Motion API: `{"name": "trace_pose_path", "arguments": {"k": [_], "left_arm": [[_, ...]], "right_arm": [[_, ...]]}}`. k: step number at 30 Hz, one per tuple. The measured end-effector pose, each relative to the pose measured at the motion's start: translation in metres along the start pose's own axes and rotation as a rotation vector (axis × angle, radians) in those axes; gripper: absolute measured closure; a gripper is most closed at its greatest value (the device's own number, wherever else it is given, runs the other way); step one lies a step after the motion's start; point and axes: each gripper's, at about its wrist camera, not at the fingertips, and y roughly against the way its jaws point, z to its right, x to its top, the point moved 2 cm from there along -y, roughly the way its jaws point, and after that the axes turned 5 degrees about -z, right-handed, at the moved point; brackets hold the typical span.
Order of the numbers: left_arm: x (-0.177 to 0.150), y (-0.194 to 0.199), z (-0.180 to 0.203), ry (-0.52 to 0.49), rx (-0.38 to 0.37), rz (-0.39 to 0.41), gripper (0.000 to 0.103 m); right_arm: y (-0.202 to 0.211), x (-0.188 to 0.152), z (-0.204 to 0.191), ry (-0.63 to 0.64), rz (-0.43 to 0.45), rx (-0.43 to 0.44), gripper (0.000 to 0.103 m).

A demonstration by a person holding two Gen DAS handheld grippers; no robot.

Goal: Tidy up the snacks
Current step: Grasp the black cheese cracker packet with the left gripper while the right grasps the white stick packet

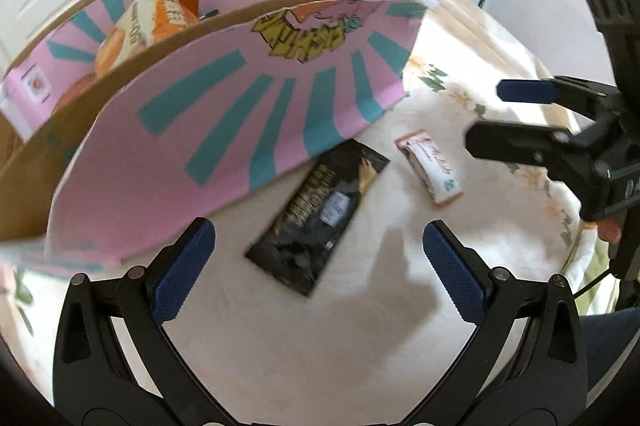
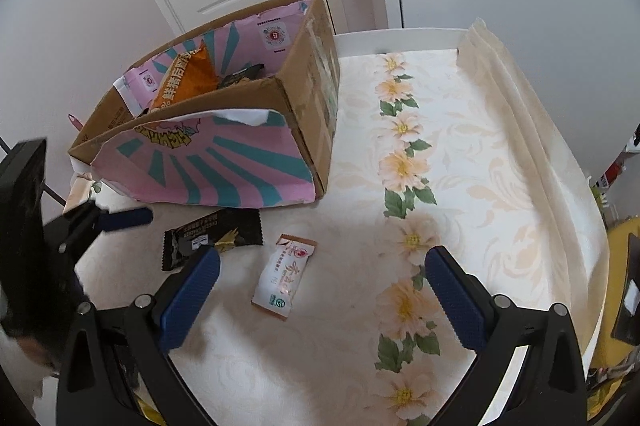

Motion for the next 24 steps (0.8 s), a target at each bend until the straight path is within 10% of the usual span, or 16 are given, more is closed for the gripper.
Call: {"name": "trace_pose_path", "arguments": {"k": [11, 18, 24], "left_arm": [[0.022, -0.023, 0.007, -0.154, -0.027, -0.06, 0.034], [0.036, -0.026, 0.018, -0.247, -0.065, -0.079, 0.069], [0.036, -0.025, 0.024, -0.276, -0.072, -0.098, 0.071]], "right_arm": [[-0.005, -0.02, -0.004, -0.039, -0.016, -0.046, 0.001], [-0.016, -0.026, -0.02, -0.042, -0.034, -0.062, 0.023], [-0.021, -0.027, -0.029, -0.083, -0.031, -0.104, 0.038]]}}
